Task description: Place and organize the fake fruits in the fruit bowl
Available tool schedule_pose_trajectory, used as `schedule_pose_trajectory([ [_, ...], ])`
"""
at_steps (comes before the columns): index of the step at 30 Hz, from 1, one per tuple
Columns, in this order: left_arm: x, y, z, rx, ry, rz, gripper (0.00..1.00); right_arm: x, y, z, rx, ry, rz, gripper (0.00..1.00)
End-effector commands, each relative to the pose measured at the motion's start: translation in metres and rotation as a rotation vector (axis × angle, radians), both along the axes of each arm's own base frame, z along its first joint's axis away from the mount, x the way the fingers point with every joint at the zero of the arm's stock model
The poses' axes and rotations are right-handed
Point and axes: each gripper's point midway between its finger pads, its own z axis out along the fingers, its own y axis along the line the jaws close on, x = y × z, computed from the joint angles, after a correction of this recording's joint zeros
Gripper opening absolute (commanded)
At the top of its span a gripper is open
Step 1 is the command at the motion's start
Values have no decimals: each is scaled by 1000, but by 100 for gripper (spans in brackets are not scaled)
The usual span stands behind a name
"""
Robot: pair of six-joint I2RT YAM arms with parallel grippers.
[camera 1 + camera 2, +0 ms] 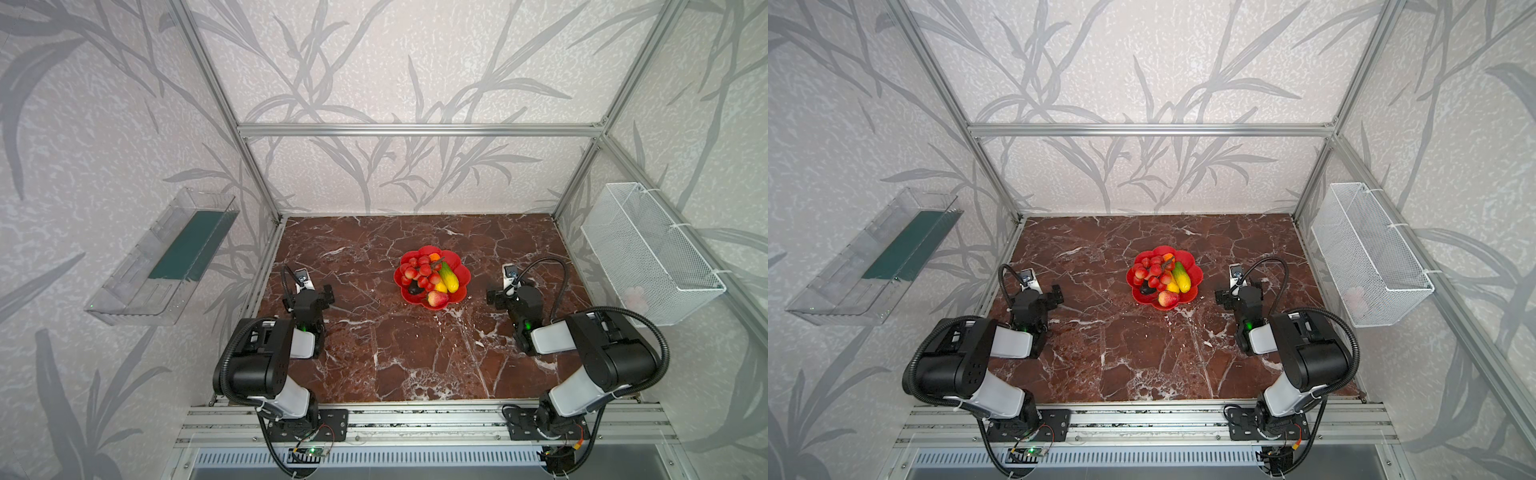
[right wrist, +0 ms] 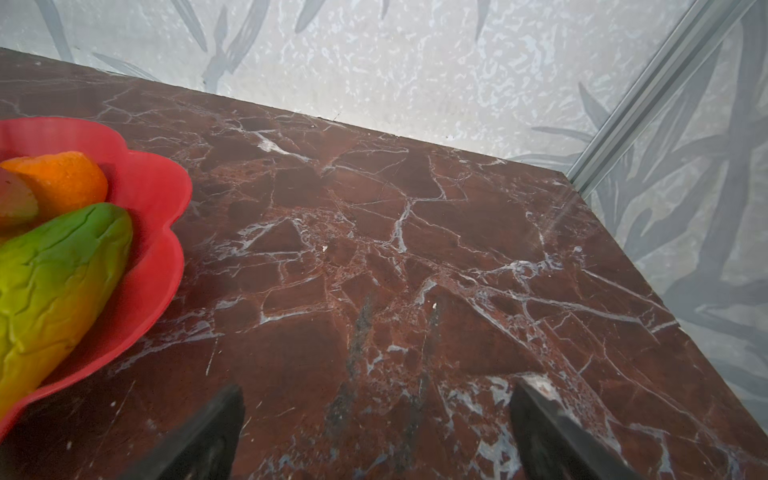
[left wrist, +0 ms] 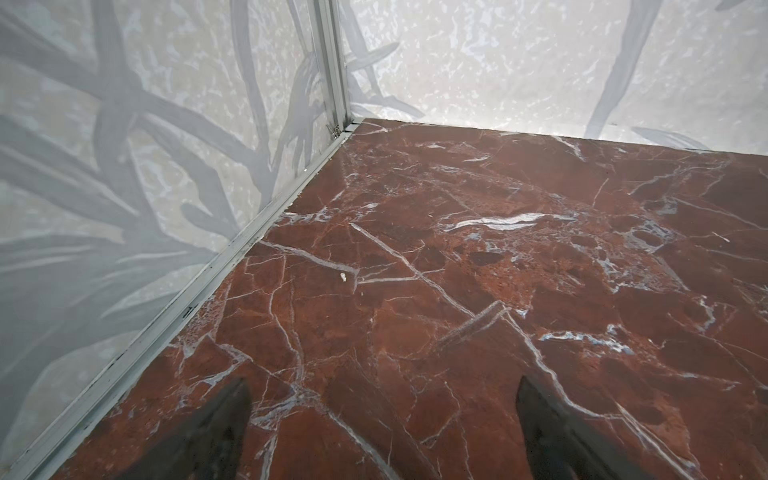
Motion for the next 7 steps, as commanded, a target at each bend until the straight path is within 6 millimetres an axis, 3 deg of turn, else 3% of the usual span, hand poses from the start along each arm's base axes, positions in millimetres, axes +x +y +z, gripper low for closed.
schedule_pose_trajectory([
  [1,7,5,14,-13,-54,32,99,5,-2,11,17,-23,-9,99],
  [7,20,-9,7,-10,31,-57,100,5,-3,11,15,-31,-12,99],
])
